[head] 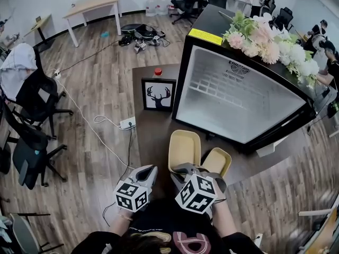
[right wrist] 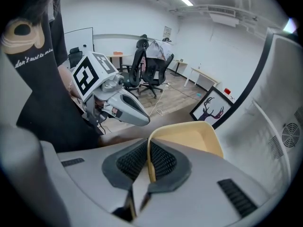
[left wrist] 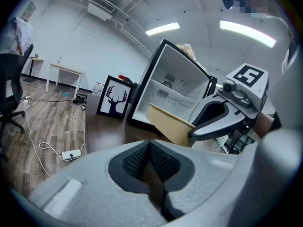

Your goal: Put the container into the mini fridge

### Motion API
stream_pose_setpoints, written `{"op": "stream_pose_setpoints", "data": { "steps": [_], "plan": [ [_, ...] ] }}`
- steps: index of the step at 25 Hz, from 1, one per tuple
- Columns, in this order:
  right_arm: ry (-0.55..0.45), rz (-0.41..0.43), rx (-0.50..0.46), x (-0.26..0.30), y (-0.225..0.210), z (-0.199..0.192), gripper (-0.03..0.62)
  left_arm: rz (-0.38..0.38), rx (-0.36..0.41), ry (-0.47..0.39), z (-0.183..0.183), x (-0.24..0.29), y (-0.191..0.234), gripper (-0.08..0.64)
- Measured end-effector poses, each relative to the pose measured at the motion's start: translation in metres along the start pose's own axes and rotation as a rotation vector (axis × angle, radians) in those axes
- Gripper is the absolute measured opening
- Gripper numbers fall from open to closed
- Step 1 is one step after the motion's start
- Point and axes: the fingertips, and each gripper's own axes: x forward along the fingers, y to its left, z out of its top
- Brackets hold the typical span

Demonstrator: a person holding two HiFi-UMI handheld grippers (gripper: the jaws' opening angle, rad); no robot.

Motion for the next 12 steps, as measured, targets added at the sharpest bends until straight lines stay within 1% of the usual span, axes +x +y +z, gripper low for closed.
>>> {"op": "stream_pose_setpoints", "data": {
  "steps": [3, 6, 12],
  "plan": [
    [0.019, -0.032, -0.008, -0.010, -0.006, 0.000, 0.025, -0.009, 0.008, 0.003, 0.000, 0.002, -0.003, 0.008],
    [0.074, -0.076, -0.018, -0.022, -0.017, -0.008, 0.025, -0.020, 0.011, 0.005, 0.001, 0.005, -0.006, 0.009],
    [0.109, -0.130, 0.017, -0.046, -0.036, -0.022, 0.025, -0.048, 0.016, 0.007, 0.001, 0.011, -0.015, 0.009]
  ]
}}
